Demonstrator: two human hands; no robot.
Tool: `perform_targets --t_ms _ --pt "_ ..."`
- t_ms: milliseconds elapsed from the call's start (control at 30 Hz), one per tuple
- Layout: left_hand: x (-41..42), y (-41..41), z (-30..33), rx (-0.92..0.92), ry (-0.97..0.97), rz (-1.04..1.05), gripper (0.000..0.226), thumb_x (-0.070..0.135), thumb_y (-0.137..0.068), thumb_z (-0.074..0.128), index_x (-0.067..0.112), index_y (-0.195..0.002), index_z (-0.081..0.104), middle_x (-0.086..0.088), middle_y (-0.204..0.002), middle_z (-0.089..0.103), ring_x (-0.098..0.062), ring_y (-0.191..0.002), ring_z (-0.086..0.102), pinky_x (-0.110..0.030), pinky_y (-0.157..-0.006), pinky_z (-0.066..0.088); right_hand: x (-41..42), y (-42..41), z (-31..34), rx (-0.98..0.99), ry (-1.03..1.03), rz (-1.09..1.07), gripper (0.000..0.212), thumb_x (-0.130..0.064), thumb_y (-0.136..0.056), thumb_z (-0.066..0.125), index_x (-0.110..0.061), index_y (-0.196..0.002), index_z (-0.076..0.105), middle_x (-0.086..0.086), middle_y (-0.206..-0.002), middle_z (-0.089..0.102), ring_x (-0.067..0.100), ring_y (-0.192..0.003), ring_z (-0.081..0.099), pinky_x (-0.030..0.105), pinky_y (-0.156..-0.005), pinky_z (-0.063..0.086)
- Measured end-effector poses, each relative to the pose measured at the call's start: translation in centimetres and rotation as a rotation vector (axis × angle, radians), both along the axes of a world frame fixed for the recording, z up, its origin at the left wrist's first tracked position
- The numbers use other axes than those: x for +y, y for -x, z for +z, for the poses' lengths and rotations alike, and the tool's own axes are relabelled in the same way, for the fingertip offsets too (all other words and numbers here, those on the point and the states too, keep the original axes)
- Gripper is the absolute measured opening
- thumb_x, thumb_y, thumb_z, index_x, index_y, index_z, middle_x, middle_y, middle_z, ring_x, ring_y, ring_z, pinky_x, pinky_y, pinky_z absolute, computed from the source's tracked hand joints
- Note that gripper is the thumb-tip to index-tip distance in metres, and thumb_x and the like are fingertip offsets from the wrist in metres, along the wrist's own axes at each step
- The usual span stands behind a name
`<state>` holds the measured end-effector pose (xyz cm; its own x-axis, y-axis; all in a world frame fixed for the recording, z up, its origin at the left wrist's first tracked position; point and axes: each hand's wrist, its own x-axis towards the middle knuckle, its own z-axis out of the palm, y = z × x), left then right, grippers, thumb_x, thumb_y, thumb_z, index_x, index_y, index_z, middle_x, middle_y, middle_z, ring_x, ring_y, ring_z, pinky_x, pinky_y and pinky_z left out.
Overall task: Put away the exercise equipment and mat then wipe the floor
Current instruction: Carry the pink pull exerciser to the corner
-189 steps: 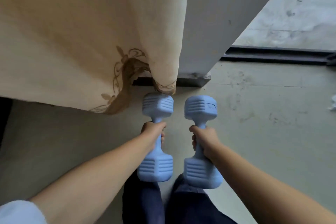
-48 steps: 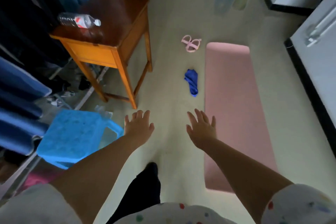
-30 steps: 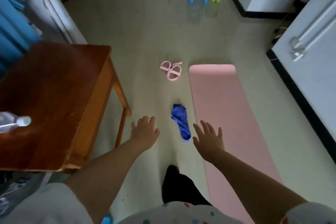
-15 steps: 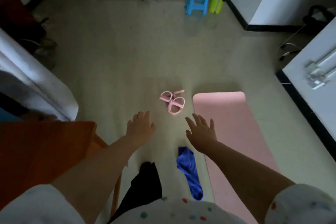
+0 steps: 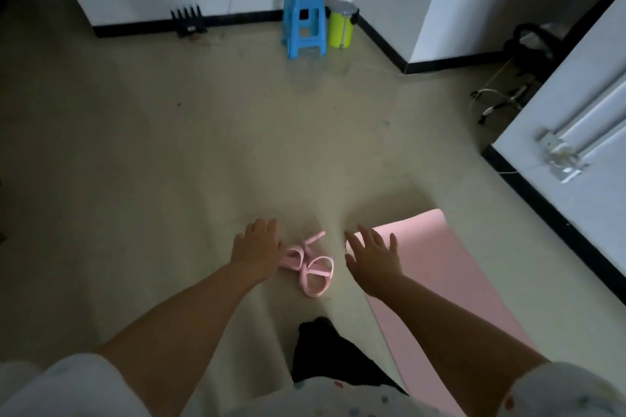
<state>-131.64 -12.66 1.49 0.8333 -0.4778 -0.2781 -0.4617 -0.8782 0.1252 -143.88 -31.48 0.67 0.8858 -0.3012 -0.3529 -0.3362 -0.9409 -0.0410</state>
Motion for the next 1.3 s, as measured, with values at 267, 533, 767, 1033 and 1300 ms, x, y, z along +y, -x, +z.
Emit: perform_targets --t_ms 267,533,767,1033,1300 --pt "-7.0 -15.1 -0.2 0.05 0.03 -0.083 0.051 0.034 -0.095 0.043 0.013 -0.14 0.034 -0.013 -0.133 0.044 -0.029 -0.124 0.043 -0.04 -0.096 0.04 -6.6 -12.1 0.2 0.052 -0.046 -0.193 0.052 -0.039 -0.101 0.025 -0.027 -0.15 0.013 0.002 -0.159 0.007 0.02 -0.145 0.012 0.053 -0.116 0.007" --pt "-12.4 -27.8 -5.4 0.109 -0.111 -0.528 0.053 0.037 -0.096 0.041 0.015 -0.143 0.031 -0.012 -0.134 0.043 -0.028 -0.125 0.042 -0.038 -0.097 0.04 -5.8 -18.2 -3.9 0.094 -0.106 -0.654 0.05 -0.04 -0.101 0.025 -0.027 -0.149 0.016 0.0 -0.159 0.01 0.02 -0.145 0.014 0.053 -0.116 0.009" --pt "-13.4 -36.6 -8.5 0.244 -0.257 -0.751 0.051 0.036 -0.097 0.04 0.016 -0.142 0.031 -0.011 -0.135 0.043 -0.028 -0.125 0.041 -0.04 -0.098 0.04 3.5 -22.3 -8.2 0.162 -0.39 -1.188 0.052 -0.041 -0.099 0.03 -0.032 -0.148 0.015 -0.001 -0.158 0.012 0.021 -0.143 0.02 0.05 -0.116 0.013" --pt "-10.6 -34.8 -24.7 0.436 -0.473 -0.761 0.05 0.031 -0.096 0.043 0.015 -0.142 0.034 -0.01 -0.135 0.045 -0.026 -0.125 0.043 -0.035 -0.099 0.038 9.1 -25.1 -23.2 0.184 -0.742 -1.427 0.048 -0.035 -0.1 0.032 -0.024 -0.147 0.025 0.001 -0.151 0.029 0.025 -0.135 0.033 0.042 -0.106 0.033" --pt "-11.0 -32.1 -53.0 0.503 -0.519 -0.65 0.05 0.035 -0.098 0.036 0.01 -0.142 0.036 -0.018 -0.137 0.043 -0.033 -0.128 0.04 -0.039 -0.1 0.036 8.8 -25.5 -51.8 0.211 -0.82 -1.524 0.054 -0.023 -0.094 0.043 -0.02 -0.146 0.026 0.006 -0.15 0.029 0.026 -0.134 0.031 0.045 -0.104 0.037"
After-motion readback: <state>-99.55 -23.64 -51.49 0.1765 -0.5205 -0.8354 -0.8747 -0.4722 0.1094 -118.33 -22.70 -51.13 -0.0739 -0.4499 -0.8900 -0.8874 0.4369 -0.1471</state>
